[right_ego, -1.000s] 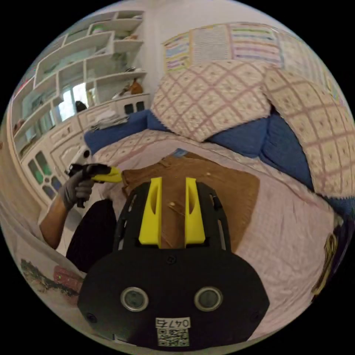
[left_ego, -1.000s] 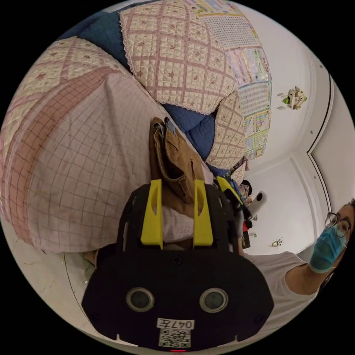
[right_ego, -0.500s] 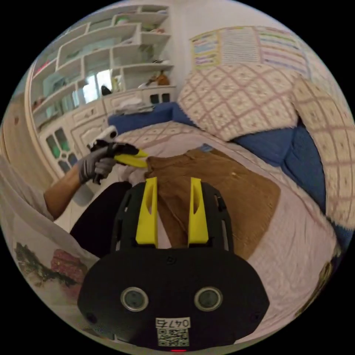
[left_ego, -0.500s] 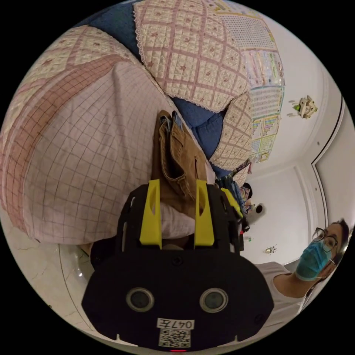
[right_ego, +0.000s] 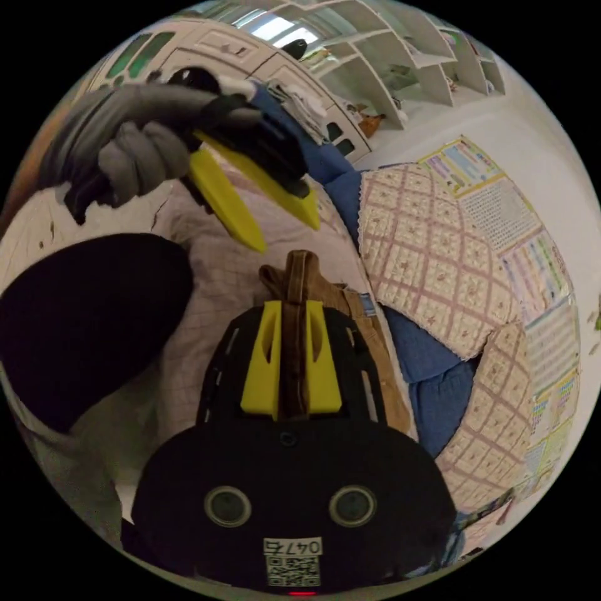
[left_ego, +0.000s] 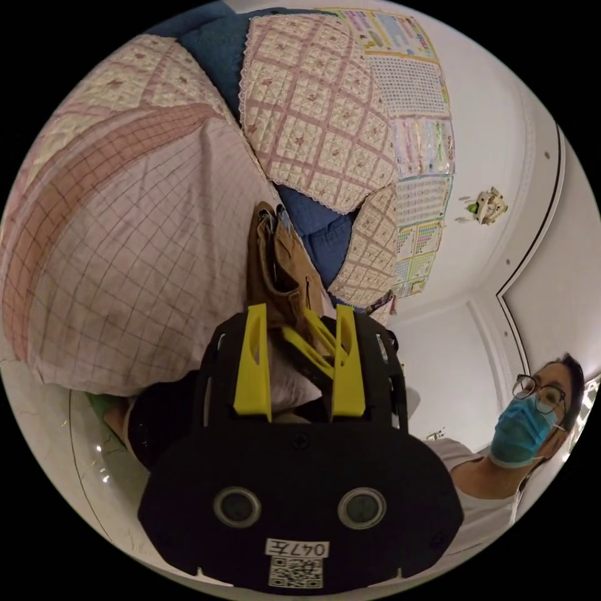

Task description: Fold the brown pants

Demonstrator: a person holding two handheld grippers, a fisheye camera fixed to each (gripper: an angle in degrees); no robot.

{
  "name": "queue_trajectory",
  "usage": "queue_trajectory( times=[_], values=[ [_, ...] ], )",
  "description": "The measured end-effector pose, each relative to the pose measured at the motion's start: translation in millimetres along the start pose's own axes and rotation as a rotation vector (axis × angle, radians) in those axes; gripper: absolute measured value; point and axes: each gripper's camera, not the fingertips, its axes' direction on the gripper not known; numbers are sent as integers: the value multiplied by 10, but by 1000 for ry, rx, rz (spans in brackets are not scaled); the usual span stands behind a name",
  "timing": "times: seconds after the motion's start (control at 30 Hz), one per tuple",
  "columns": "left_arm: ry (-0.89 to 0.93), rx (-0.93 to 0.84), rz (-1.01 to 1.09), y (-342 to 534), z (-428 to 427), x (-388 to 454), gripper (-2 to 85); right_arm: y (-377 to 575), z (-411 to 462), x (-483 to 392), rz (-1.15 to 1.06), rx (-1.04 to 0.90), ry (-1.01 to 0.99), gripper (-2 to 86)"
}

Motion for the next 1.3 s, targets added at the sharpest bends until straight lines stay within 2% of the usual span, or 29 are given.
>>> queue_trajectory(
  times=[0.17, 0.27, 0.37, 0.43, 0.5, 0.53, 0.63, 0.7, 0.8, 0.87, 0.93, 1.0, 1.13, 1.23, 1.3],
  values=[
    [77, 17, -28, 177, 250, -51, 186, 132, 464, 795, 357, 47, -351, 14],
    [65, -3, -7, 240, 497, 26, 211, 157, 786, 924, 343, 47, -456, 26],
    [-41, -49, -4, 343, 755, -1, 214, 161, 1033, 1012, 324, 10, -546, 68],
    [-60, -51, -18, 458, 812, -80, 194, 319, 1060, 1227, 408, 54, -546, 81],
    [-69, -41, -25, 627, 790, -166, 159, 625, 1095, 1554, 578, 85, -469, 81],
    [-77, -39, -27, 668, 778, -184, 154, 910, 1158, 1807, 730, 87, -399, 81],
    [-64, -45, -33, 825, 717, -232, 132, 1718, 1533, 2381, 1091, 3, -294, 94],
    [-66, -48, -19, 947, 653, -220, 113, 2063, 1896, 2580, 1205, -82, -330, 108],
    [-63, -33, -4, 1142, 519, -212, 95, 2315, 2552, 2702, 1305, -115, -565, 110],
    [-49, -15, 10, 1263, 415, -204, 86, 2327, 2998, 2694, 1355, -91, -729, 77],
    [-18, 5, 24, 1383, 298, -202, 79, 2224, 3193, 2690, 1329, -82, -751, 24],
    [40, 26, 44, 1529, 125, -200, 74, 2041, 3244, 2717, 1267, -88, -700, 7],
    [162, 34, 97, 1753, -181, -93, 68, 1260, 3119, 2713, 988, -103, -478, 0],
    [257, 66, 208, 2066, -696, 208, 67, 541, 2996, 2632, 764, -71, -320, -2],
    [245, 157, 351, 2503, -1469, 448, 66, 95, 3019, 2558, 644, -39, -301, -2]
  ],
)
